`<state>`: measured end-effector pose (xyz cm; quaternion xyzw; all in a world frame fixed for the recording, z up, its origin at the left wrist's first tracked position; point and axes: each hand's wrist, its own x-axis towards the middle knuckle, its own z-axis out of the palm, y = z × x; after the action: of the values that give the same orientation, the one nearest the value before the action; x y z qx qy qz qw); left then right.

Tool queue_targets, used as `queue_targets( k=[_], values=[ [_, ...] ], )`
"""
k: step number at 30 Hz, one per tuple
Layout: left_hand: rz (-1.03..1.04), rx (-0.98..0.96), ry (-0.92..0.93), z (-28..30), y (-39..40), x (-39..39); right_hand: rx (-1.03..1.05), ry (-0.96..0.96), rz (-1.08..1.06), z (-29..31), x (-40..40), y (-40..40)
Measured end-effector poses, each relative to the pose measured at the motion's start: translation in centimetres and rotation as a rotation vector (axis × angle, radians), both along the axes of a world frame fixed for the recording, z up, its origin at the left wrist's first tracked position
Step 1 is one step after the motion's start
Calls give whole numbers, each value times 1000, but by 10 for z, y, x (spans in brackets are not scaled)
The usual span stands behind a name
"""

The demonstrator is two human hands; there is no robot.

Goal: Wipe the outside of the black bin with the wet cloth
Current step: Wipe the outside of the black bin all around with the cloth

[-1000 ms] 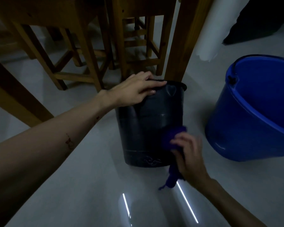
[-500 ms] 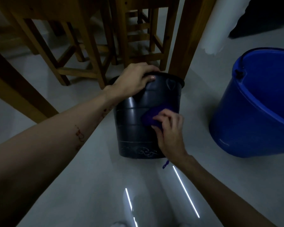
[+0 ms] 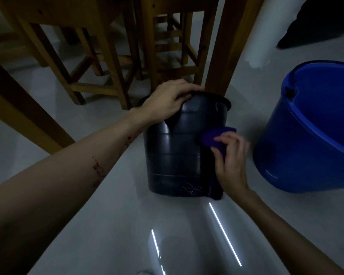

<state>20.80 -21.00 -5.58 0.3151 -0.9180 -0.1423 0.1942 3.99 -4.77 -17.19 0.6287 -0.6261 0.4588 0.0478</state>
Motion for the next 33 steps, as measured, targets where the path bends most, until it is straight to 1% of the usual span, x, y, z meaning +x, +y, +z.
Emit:
queue_targets(
  k=[2,4,6,10,14,17,19,20,22,24,26,27,30,31,33],
  values=[
    [-10,-5,53,3,3,-9,10,-74,-67,10,2,-16],
    [76,-47,66,3,1,-9,13,-81,-62,15,10,-23],
    [124,-51,53,-2,-2,-4,-1,-4,4,14,21,-22],
    [162,-14,52,-5,2,2,-96,207,147,-4,35,-5],
    [150,61,91,-3,5,-7,-69,419,325,-30,29,33],
    [93,49,106,5,10,-11,-43,489,425,-42,11,55],
    [114,34,120,12,11,-6,-16,442,399,-39,-3,60],
    [122,38,103,12,9,-2,-16,370,346,-35,-8,59],
    [114,100,43,3,6,8,-19,168,168,-24,-17,50],
    [120,152,79,-5,5,15,-12,-37,-3,-8,-21,30],
    [117,191,127,-5,7,12,7,-154,-101,6,-22,6],
    [98,206,120,-2,8,8,25,-186,-121,11,-20,-5],
    [46,192,80,3,7,-7,27,-213,-117,25,-8,-28],
    [45,177,79,2,6,-11,11,-181,-103,27,-1,-32],
    [66,163,85,0,5,-16,-39,-28,-39,27,14,-30]
  ],
)
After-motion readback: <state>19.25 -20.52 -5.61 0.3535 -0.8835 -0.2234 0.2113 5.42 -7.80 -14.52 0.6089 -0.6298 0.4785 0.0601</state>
